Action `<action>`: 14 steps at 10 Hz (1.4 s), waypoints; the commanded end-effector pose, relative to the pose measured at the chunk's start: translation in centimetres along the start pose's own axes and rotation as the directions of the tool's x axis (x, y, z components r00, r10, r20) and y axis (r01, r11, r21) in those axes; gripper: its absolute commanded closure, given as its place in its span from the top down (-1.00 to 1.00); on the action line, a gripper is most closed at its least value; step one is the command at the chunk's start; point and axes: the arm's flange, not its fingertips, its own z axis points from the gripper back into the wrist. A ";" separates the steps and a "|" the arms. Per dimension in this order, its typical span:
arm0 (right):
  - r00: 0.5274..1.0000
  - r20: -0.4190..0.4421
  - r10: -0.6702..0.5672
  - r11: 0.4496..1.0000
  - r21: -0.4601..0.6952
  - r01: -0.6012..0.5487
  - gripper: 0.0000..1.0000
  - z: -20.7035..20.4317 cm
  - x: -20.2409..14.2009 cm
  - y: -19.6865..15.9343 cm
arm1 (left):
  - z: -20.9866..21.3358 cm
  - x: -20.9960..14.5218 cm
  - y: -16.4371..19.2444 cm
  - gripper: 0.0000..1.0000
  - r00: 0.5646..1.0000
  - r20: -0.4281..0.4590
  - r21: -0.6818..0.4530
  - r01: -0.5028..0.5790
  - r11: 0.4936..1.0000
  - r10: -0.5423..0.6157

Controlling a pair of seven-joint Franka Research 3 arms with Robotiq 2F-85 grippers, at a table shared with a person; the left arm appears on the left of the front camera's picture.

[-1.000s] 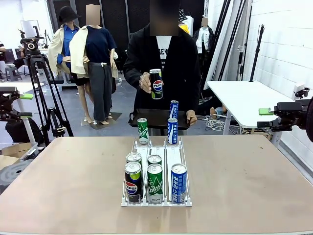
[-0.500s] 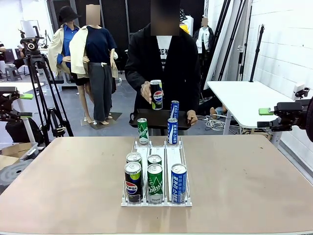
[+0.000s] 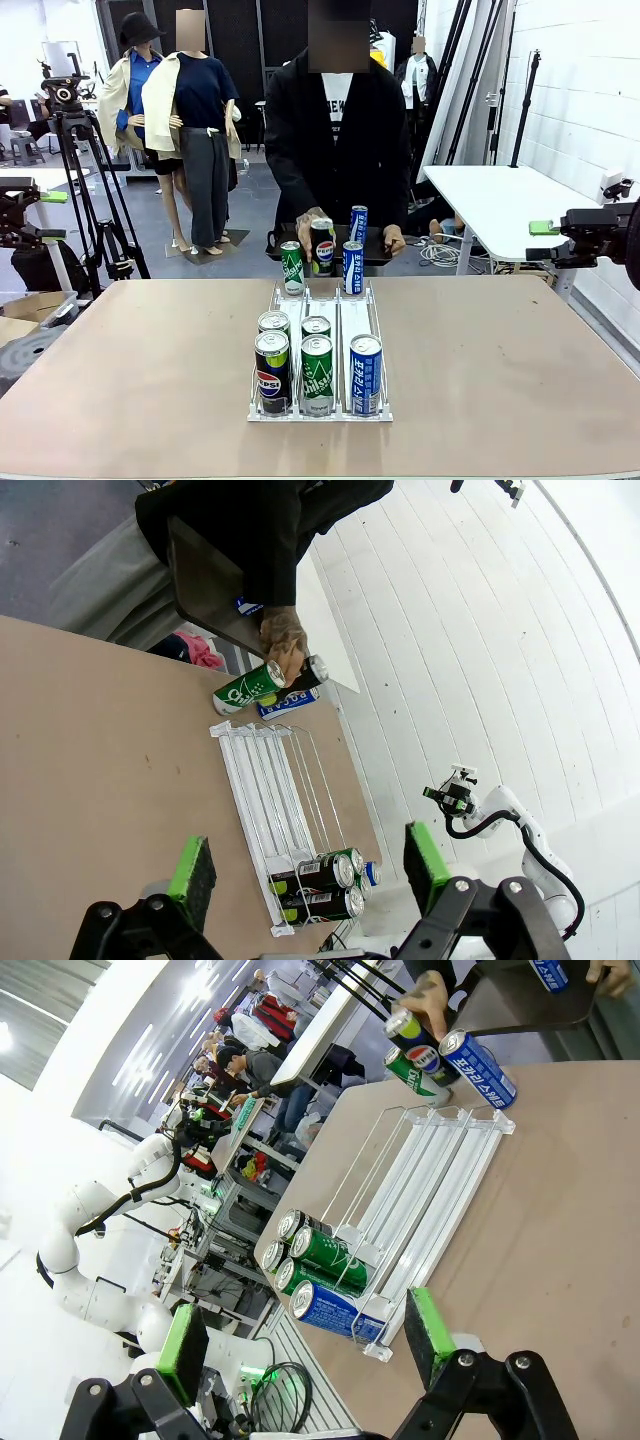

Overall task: Retrieve and hand over the desired beverage to the person.
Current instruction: Pick up another can of the same type that the person held from the Automatic Can Dispenser.

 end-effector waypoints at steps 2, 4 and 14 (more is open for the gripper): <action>1.000 0.007 0.004 1.000 0.009 -0.004 1.00 0.0 0.0 0.2 | 0.1 0.0 -0.2 1.00 1.000 0.003 -0.001 0.001 1.000 0.000; 1.000 0.007 0.004 1.000 0.009 -0.004 1.00 0.0 0.0 0.2 | 0.1 0.0 -0.2 1.00 1.000 0.003 -0.001 0.001 1.000 0.000; 1.000 0.007 0.004 1.000 0.009 -0.004 1.00 0.0 0.0 0.2 | 0.1 0.0 -0.2 1.00 1.000 0.003 -0.001 0.001 1.000 0.000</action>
